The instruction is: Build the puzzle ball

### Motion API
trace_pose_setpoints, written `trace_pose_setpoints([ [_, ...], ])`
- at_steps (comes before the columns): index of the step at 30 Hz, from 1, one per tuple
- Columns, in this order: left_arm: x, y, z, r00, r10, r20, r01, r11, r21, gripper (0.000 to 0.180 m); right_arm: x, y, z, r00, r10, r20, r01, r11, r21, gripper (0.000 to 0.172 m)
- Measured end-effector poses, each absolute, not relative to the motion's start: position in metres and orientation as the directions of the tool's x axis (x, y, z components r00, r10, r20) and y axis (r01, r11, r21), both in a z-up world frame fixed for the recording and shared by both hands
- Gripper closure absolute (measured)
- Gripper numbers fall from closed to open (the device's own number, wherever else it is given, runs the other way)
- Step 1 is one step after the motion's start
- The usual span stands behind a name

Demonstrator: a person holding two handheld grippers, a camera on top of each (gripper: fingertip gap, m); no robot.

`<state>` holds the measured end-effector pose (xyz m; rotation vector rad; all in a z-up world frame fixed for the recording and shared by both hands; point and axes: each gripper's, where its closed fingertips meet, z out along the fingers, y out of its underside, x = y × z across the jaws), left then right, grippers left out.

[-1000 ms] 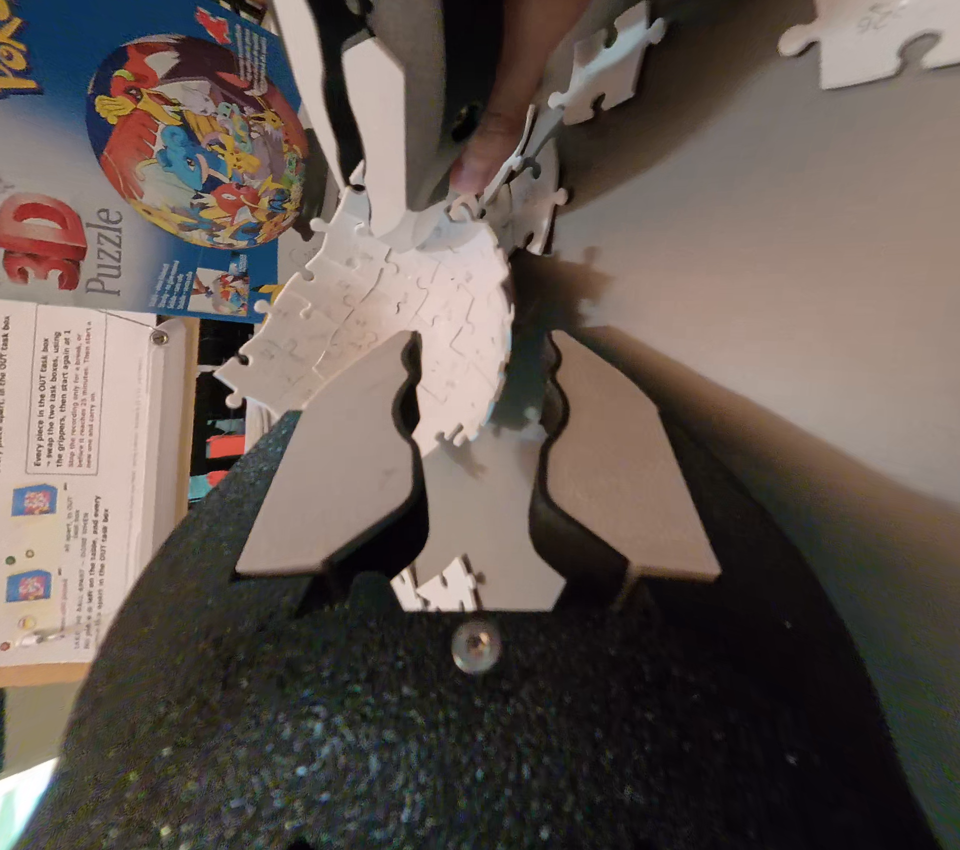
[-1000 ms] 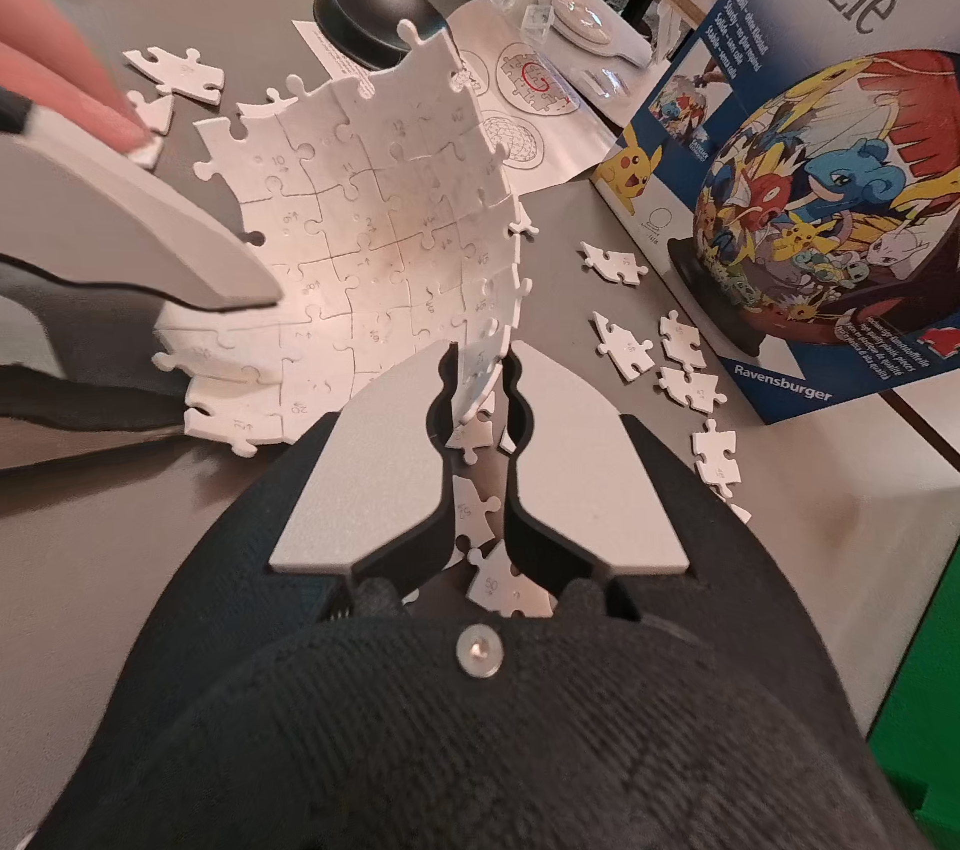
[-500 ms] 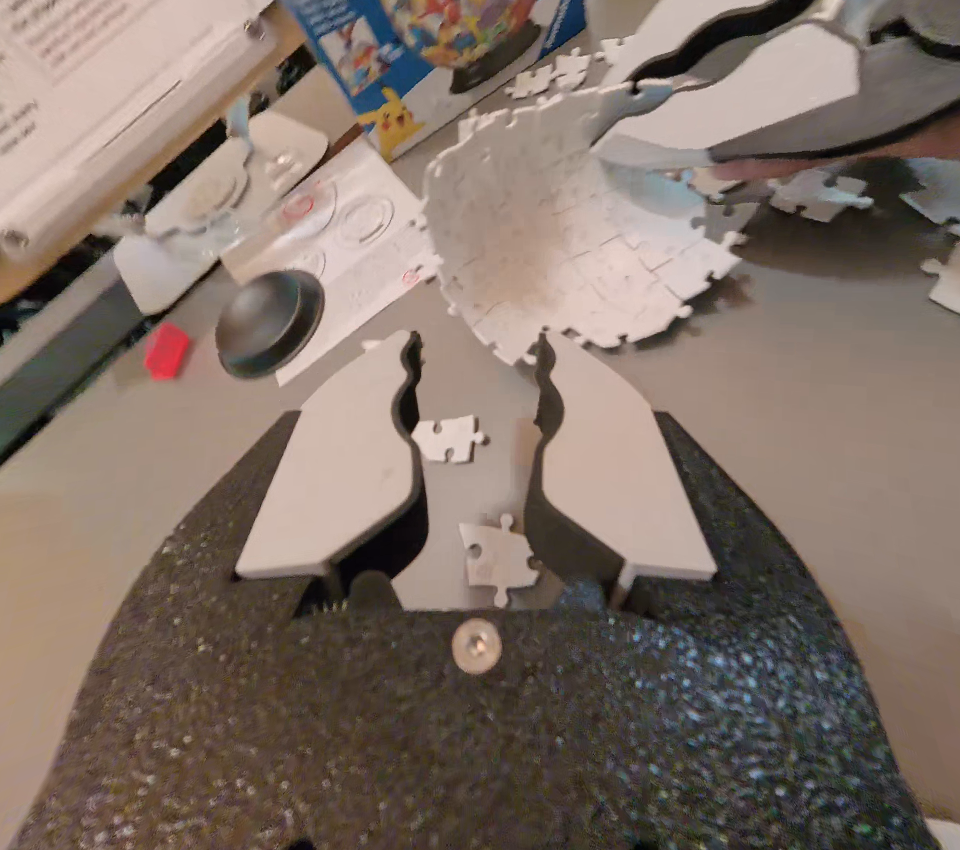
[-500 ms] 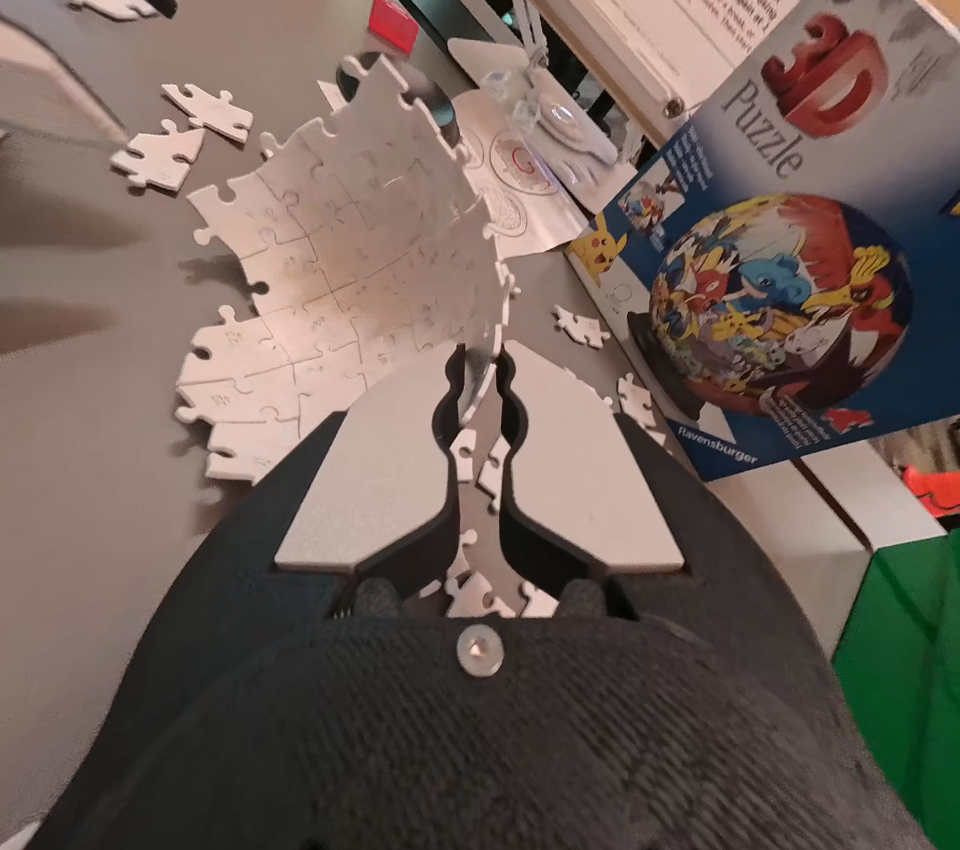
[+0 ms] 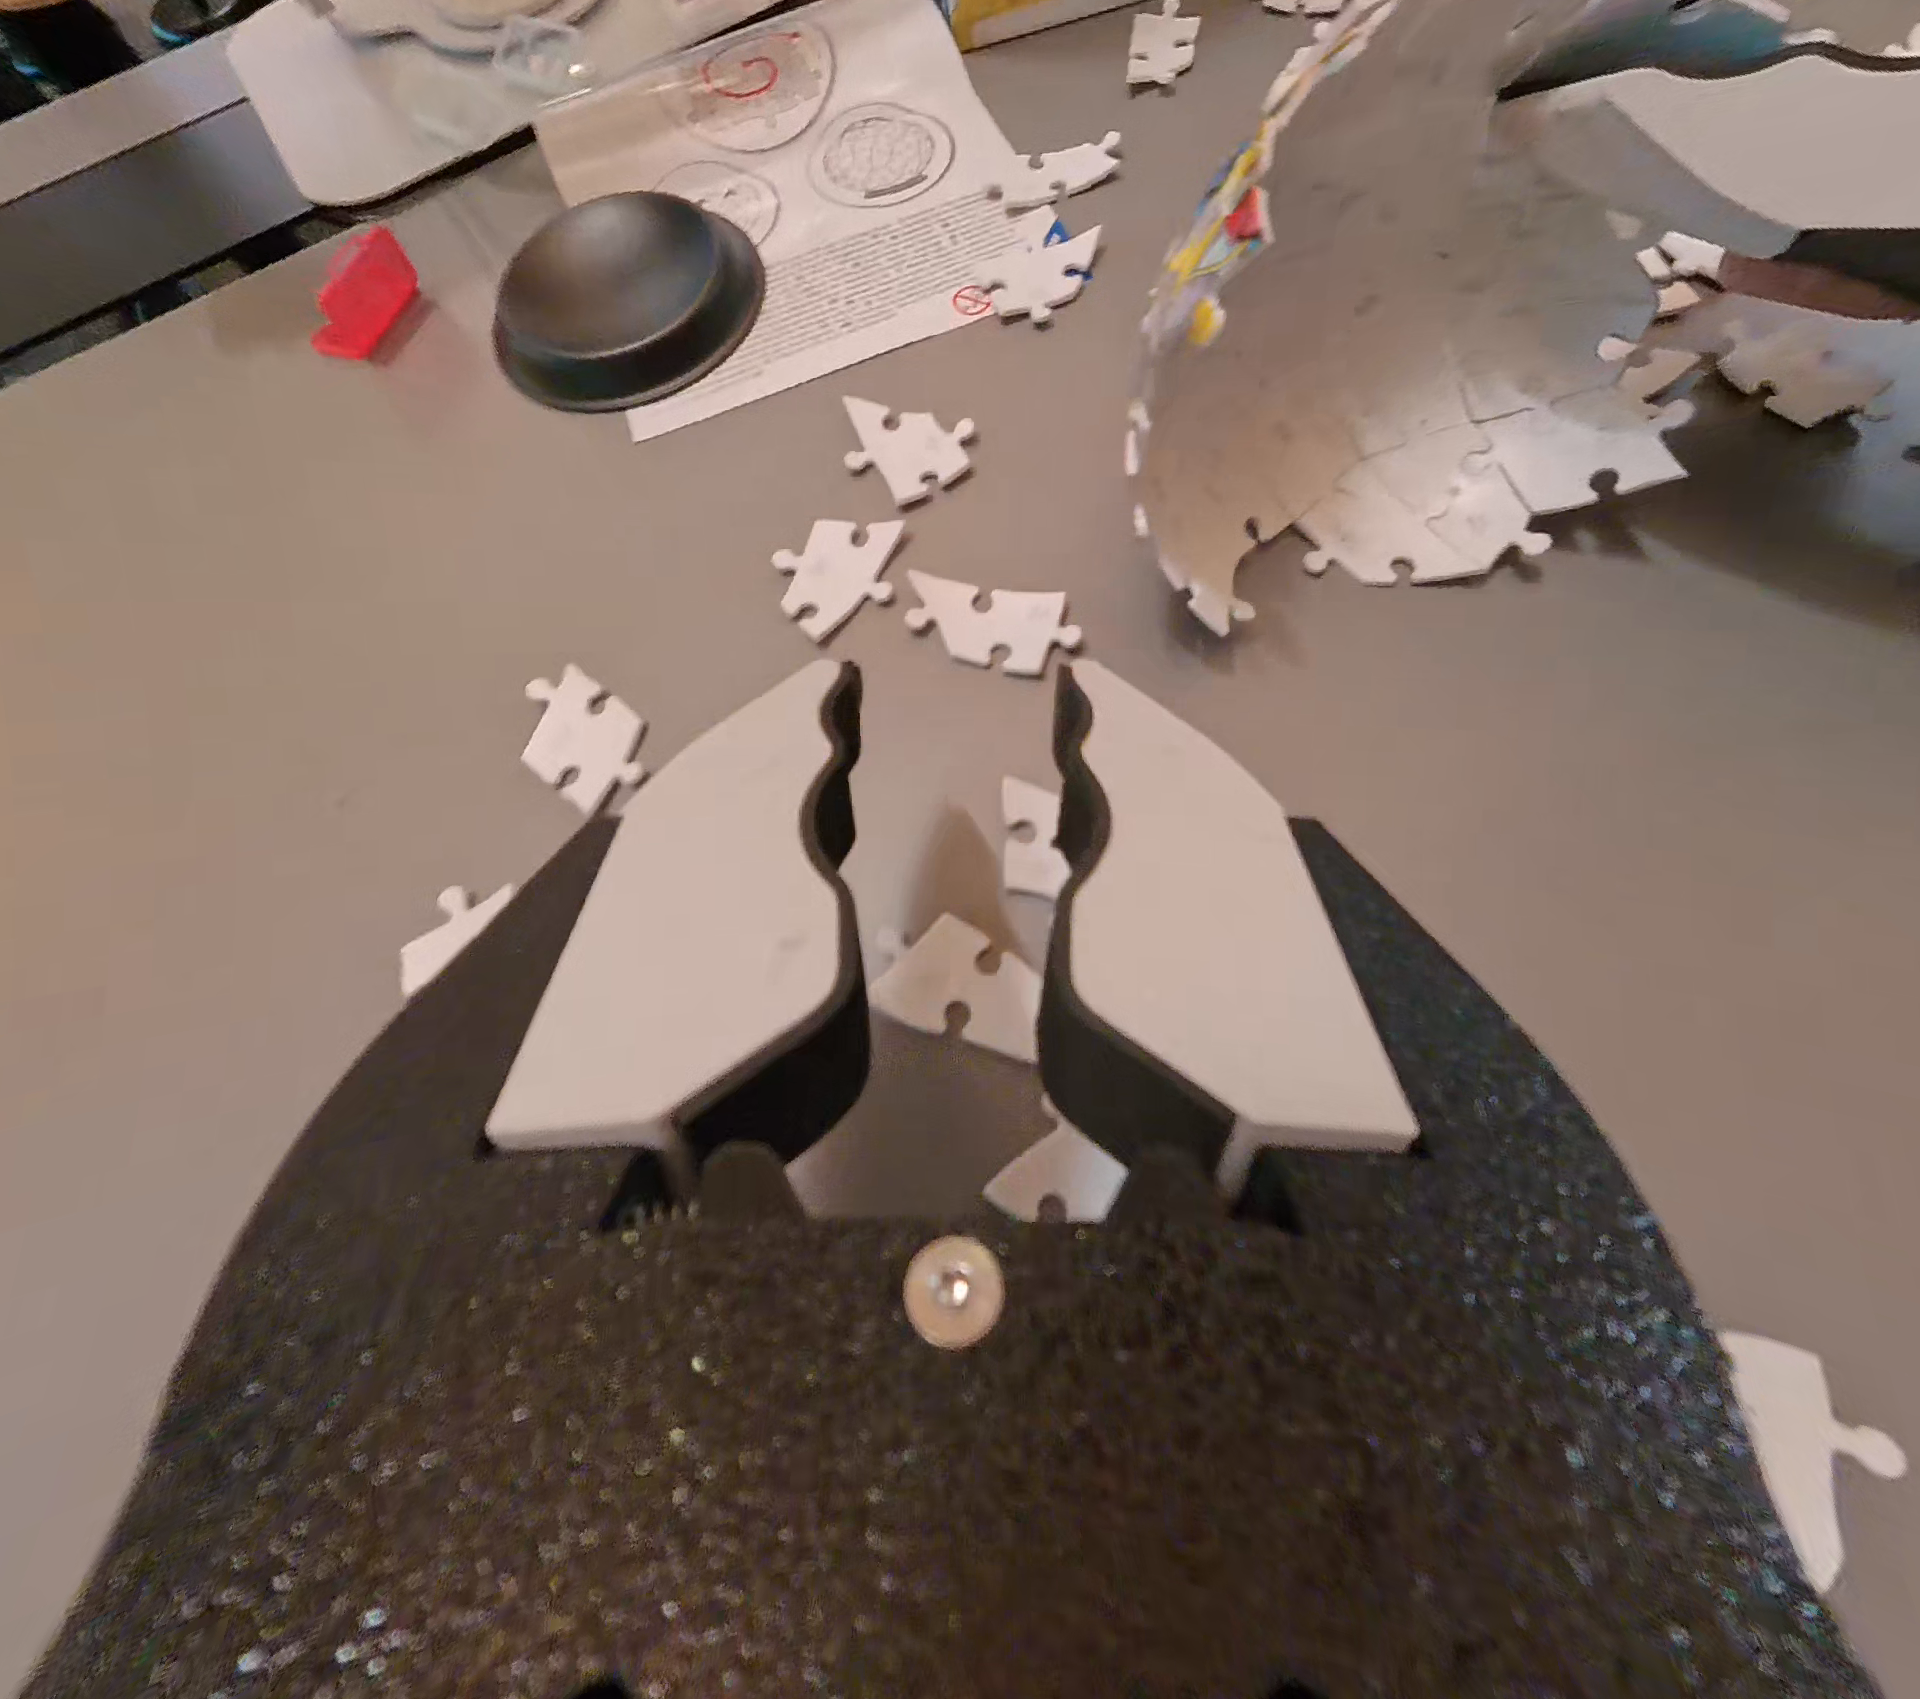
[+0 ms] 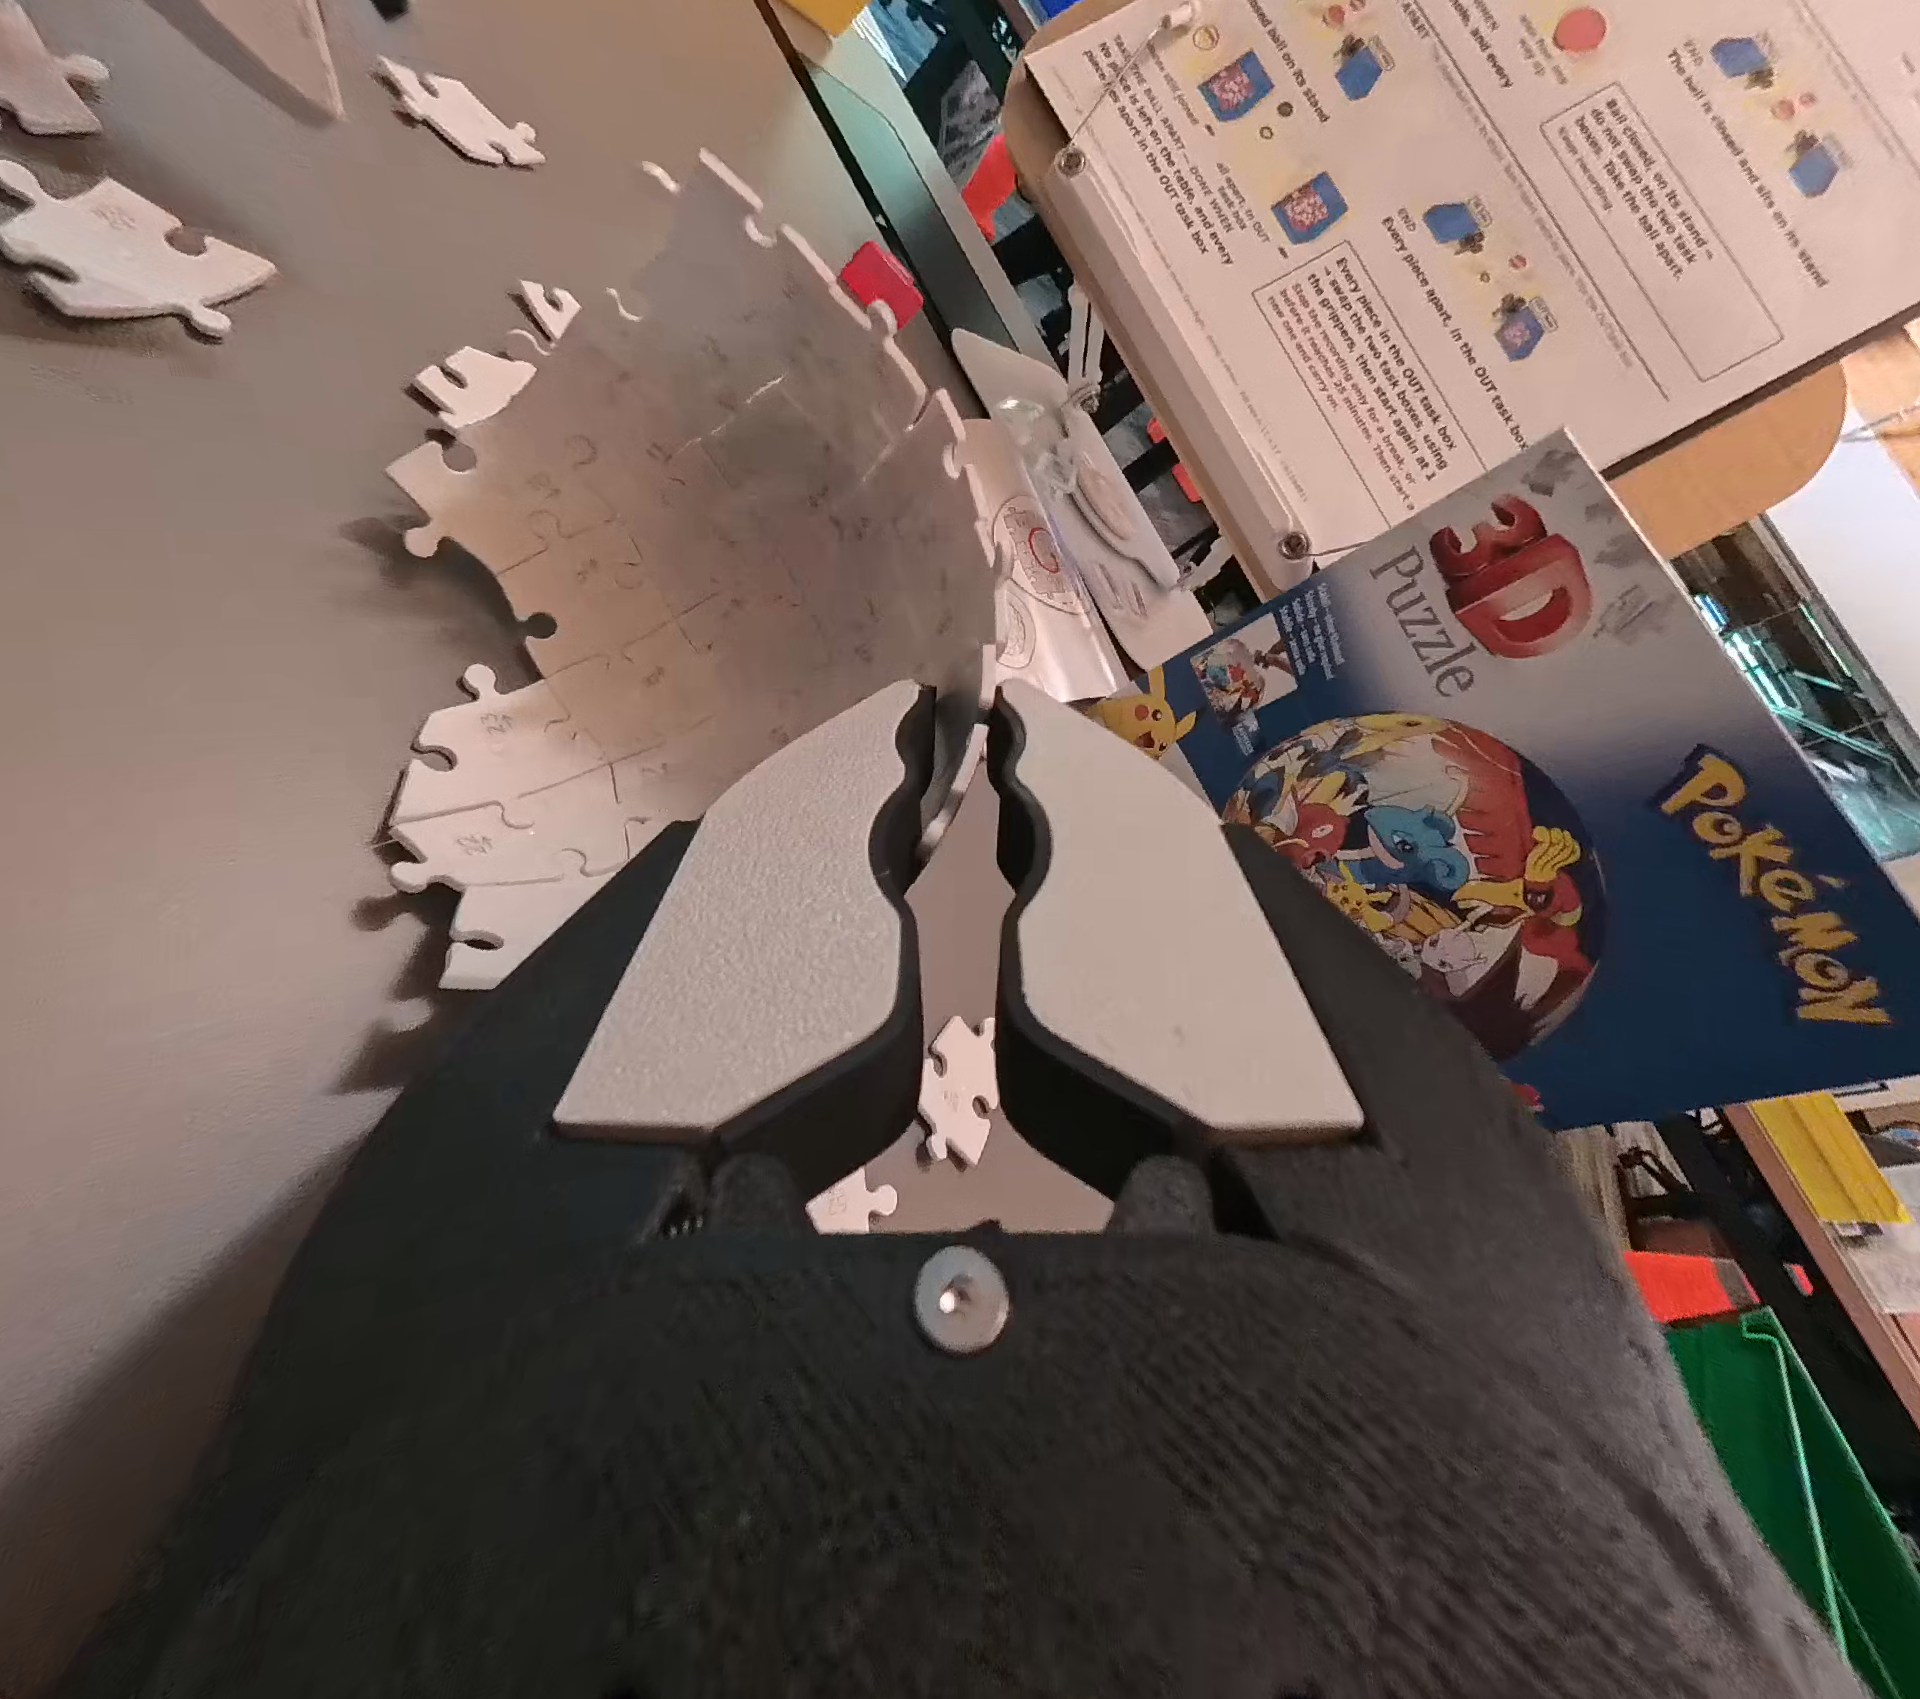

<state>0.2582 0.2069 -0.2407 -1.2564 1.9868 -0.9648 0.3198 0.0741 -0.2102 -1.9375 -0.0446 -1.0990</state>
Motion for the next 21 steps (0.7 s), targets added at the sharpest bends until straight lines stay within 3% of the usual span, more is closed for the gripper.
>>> trace_pose_setpoints([
  [7, 0.236, 0.261, -0.231, -0.293, -0.947, -0.132, -0.551, 0.28, -0.786, 0.147, 0.316, 0.072, -0.207, 0.619, -0.371, 0.692, 0.431, -0.576, -0.694, 0.163],
  [15, 0.175, 0.258, -0.248, -0.521, -0.843, -0.135, -0.585, 0.467, -0.663, 0.148, 0.303, 0.077, -0.205, 0.62, -0.339, 0.707, 0.482, -0.547, -0.684, 0.163],
  [21, 0.159, 0.278, -0.267, -0.464, -0.876, -0.135, -0.685, 0.451, -0.573, 0.15, 0.305, 0.074, -0.206, 0.614, -0.356, 0.705, 0.47, -0.552, -0.689, 0.163],
])
